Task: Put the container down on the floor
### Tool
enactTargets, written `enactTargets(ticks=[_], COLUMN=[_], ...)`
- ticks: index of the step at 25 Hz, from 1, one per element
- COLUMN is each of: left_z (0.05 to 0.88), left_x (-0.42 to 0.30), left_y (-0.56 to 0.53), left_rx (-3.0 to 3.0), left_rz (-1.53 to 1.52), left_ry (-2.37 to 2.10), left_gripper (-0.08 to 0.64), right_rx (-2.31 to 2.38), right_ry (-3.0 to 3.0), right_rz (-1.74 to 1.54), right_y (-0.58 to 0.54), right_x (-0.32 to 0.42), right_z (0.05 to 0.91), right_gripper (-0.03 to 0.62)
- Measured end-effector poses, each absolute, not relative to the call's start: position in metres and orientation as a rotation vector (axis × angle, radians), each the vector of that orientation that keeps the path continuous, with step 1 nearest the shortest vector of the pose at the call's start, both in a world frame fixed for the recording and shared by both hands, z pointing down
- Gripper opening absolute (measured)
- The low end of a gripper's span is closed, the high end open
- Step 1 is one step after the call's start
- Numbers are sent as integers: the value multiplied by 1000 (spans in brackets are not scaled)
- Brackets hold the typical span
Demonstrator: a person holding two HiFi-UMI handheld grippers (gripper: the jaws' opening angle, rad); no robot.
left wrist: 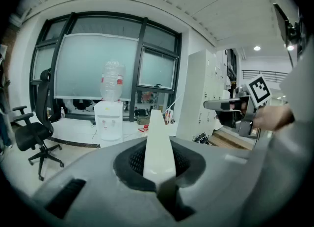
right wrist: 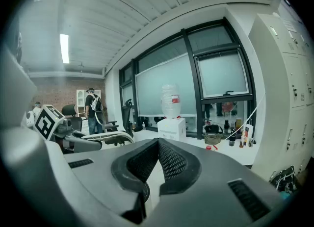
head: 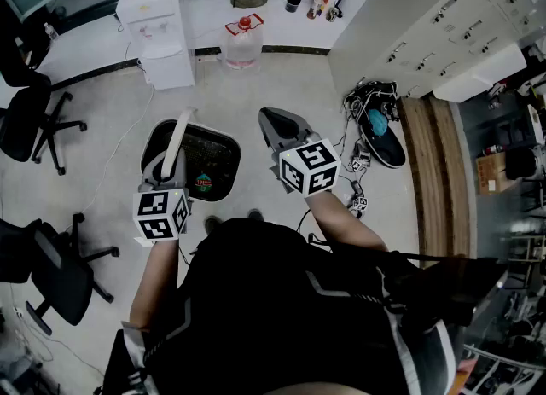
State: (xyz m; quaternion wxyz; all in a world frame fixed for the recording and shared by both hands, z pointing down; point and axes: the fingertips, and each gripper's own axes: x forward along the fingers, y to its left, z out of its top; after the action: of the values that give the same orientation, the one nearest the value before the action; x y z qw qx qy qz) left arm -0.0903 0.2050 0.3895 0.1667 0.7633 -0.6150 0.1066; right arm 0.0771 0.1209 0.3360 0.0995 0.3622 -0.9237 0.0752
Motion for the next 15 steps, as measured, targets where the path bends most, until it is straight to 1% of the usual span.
enactTargets(ticks=[15], left_z=[389], left_x=[-101], left_y=[207], left_rx=[2192], left_rz=[322], left_ry=[-1756], left_gripper=[31], right_rx=[1079], right_ry=[-2725], right_rz=[211], right_y=[118], right_x=[65], right_z=[331], right_gripper=[8])
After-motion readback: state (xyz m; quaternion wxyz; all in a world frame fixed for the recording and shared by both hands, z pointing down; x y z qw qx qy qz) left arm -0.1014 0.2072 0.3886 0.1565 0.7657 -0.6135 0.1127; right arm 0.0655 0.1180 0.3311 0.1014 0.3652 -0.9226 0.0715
